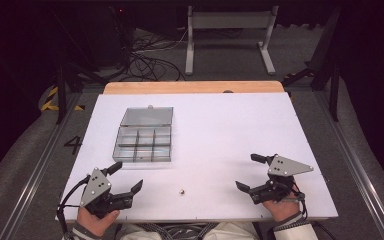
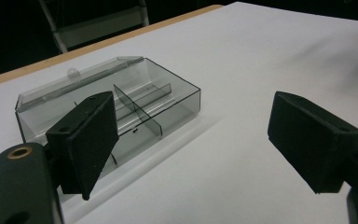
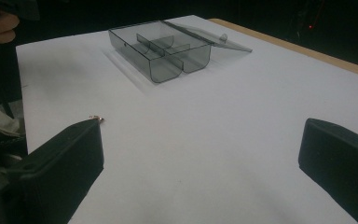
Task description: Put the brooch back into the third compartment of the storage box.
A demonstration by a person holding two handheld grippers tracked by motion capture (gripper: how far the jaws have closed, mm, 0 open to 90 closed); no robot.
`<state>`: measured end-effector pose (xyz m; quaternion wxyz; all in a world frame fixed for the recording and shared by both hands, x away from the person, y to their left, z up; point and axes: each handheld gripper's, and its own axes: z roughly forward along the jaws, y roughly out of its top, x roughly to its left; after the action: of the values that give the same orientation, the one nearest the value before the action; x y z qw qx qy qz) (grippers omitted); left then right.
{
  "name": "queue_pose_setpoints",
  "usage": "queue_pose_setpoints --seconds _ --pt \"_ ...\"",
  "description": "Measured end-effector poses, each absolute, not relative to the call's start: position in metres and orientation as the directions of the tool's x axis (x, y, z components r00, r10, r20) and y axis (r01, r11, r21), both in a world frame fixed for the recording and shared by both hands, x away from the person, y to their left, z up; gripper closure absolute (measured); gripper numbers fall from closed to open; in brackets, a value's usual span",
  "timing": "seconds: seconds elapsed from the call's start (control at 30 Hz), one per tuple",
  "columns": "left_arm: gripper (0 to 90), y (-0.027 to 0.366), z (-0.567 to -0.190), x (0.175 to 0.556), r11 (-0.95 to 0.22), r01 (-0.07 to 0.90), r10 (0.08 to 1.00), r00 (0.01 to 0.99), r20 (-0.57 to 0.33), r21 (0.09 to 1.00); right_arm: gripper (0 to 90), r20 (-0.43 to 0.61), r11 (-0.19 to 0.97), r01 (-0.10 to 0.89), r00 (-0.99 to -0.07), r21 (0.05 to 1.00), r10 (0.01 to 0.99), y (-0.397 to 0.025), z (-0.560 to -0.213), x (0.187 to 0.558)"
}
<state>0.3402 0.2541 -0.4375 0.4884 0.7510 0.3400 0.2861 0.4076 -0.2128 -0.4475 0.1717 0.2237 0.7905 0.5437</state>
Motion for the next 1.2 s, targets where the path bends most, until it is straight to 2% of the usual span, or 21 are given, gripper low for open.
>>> queue_pose_setpoints --seconds 1.2 --pt "16.3 0.193 -0.412 0.382 -0.339 0.247 0.697 0.714 0.066 0.908 0.9 -0.017 0.324 0.182 -0.850 0.928 0.527 -0.210 -0.450 0.409"
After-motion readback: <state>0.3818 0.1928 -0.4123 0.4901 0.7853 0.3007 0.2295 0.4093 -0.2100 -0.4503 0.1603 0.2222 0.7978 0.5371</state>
